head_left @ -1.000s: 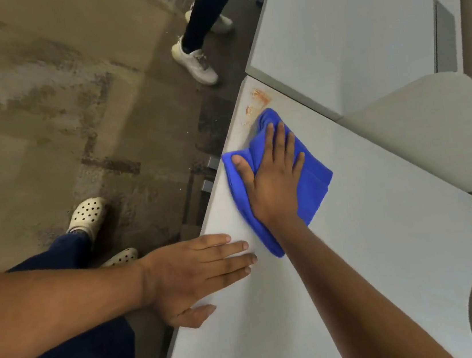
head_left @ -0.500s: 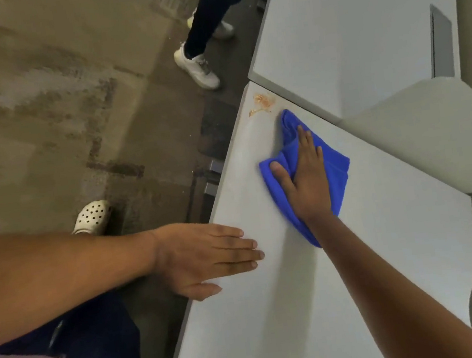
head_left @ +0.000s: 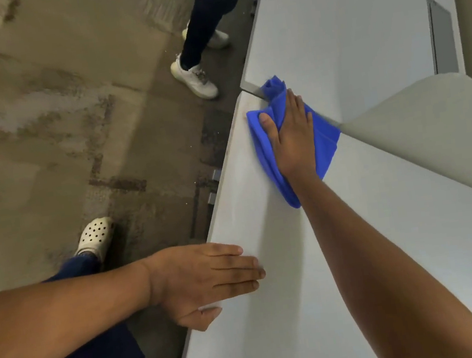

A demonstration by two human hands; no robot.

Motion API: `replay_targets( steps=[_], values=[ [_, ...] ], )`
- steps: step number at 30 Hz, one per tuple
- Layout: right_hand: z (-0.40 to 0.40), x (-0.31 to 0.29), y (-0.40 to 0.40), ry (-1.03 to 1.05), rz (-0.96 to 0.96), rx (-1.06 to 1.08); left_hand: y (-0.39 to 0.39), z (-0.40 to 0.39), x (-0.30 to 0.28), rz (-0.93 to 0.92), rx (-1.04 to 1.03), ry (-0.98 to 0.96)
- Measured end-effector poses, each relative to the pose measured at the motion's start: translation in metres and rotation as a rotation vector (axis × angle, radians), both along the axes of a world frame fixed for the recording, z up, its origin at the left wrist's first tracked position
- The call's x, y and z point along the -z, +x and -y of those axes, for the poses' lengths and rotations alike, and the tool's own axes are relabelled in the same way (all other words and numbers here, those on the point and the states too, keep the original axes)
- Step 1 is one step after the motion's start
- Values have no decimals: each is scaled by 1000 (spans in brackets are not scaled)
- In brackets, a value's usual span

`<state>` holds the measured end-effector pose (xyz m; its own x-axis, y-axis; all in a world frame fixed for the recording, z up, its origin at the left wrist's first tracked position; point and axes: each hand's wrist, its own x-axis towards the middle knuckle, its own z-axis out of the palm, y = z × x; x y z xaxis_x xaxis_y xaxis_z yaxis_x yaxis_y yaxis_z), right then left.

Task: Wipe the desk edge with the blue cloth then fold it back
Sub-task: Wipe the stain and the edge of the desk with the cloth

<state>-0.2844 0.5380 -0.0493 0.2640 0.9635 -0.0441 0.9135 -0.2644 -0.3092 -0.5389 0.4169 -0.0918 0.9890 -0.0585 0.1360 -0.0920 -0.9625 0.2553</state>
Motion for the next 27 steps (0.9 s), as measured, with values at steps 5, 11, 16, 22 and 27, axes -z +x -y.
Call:
replay_targets(
  steps=[5,11,16,22,27],
  values=[
    [82,-11,8,-107,-46,-173,6,-17,-9,-62,-49,-134],
    [75,-26,55,-127,-81,-176,21,-48,-1,-11,-135,-113],
    [23,-21,28,-105,-20,-156,24,-47,11,37,-122,-126],
    [-26,-12,-29,-26,14,-343,24,-46,16,63,-128,-122],
    [-28,-10,-32,-14,23,-464,23,-49,12,77,-131,-74]
  ],
)
